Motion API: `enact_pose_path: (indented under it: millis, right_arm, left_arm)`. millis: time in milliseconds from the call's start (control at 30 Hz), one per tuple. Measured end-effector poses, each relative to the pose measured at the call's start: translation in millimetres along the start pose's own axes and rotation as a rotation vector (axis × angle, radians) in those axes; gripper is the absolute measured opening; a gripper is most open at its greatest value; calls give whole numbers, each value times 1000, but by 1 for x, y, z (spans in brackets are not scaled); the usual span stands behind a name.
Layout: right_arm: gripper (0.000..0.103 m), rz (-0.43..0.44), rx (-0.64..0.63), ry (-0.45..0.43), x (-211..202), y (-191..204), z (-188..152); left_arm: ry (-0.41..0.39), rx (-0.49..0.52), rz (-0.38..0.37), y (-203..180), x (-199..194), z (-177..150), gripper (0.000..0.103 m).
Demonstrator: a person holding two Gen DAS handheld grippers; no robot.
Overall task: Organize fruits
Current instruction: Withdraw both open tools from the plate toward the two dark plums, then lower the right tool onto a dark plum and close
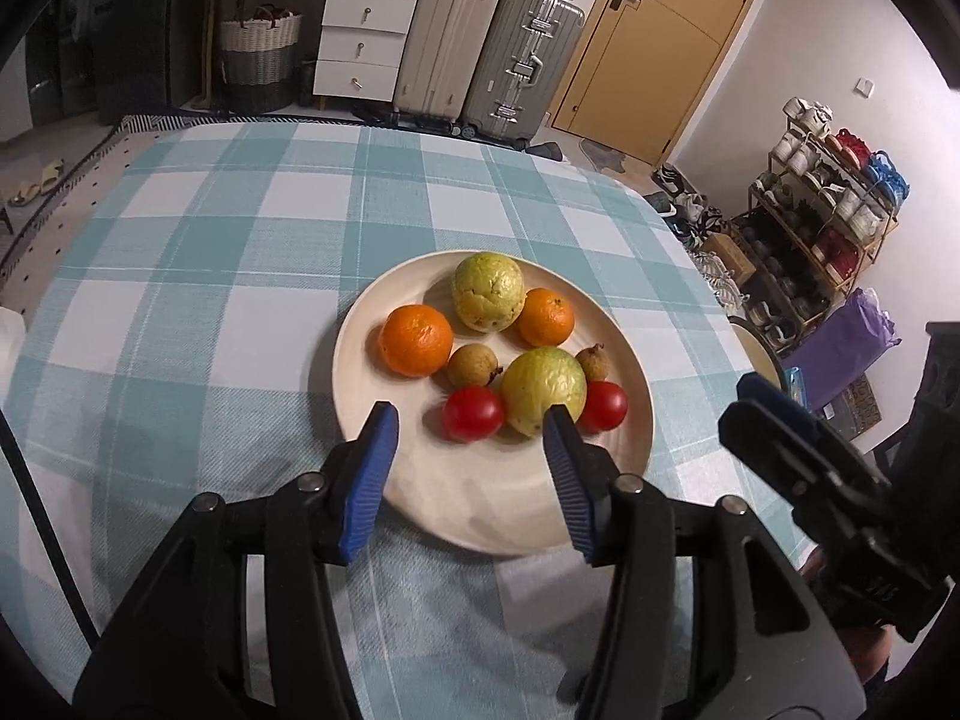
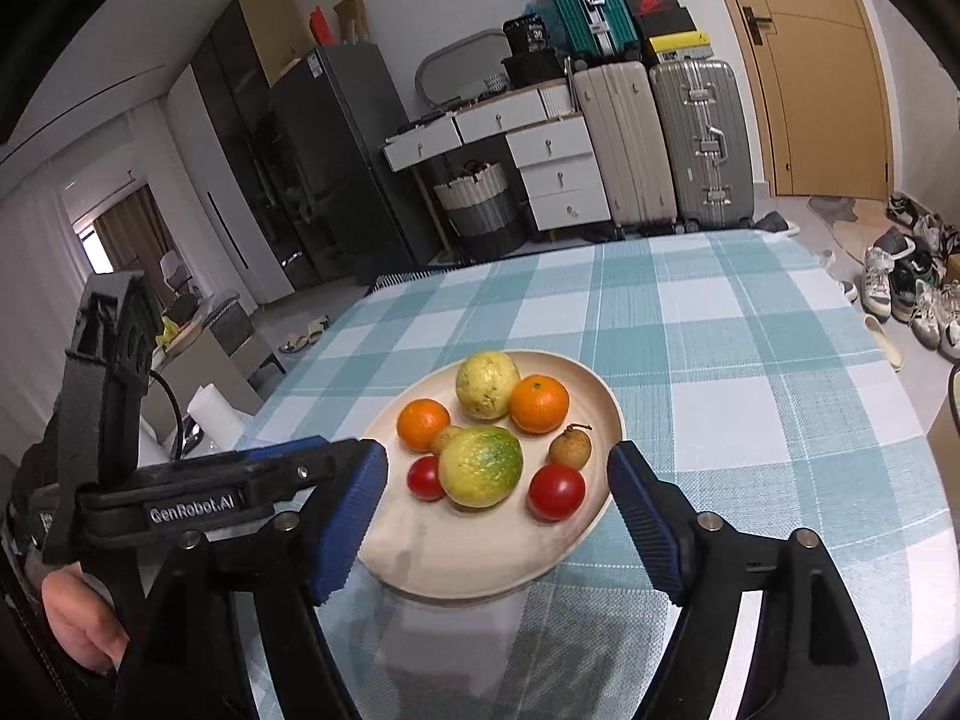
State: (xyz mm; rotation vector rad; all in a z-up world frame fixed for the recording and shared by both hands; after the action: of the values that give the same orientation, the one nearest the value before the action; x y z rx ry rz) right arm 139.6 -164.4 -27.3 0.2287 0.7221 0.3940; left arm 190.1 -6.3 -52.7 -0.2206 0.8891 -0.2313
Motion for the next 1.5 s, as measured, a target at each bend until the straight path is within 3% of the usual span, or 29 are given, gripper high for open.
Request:
enact_pose_path:
  millis: [133,267,433,600,700,900,1200,1500]
  right_arm:
    - [82,-11,-12,-12,-11,7,-2]
    - [87,-24,-30,-35,-25,12,-6]
    - [88,-27,-44,-41,-40,17,-11]
    - [97,-34,-50,-58,-57,22,-15]
    - [99,-34,-54,-62,-66,26,-18]
    - [100,-36,-54,-61,-80,32,-30]
    - [102,-52,-75,-33,-91,35,-61]
    - [102,3,-54,83,-83,33,-115]
  left_arm:
    - [-19,27,12,-5,-15,-10,52]
    - [-35,40,36,-9,-30,-19,71]
    - [-61,35,76,-11,-49,-33,82]
    - [-86,38,74,-15,-65,-44,88]
    - [-97,43,82,-16,-73,-49,102]
    - [-81,79,86,-23,-81,-64,102]
    - [-81,55,83,-11,-91,-87,102]
    - [-79,41,61,-3,-92,-112,102]
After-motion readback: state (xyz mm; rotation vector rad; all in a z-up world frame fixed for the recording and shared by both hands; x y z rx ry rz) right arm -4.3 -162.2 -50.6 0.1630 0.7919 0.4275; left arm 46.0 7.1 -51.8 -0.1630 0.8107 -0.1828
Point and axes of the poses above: each gripper's, at about its wrist camera, not at the fingertips, and x roughly the way its jaws point, y to its left, z to its top, the point moved 2 cm from there along x, roughly the way its jaws point, and after that the axes turned 1 degree about x, right-handed, at the moved point
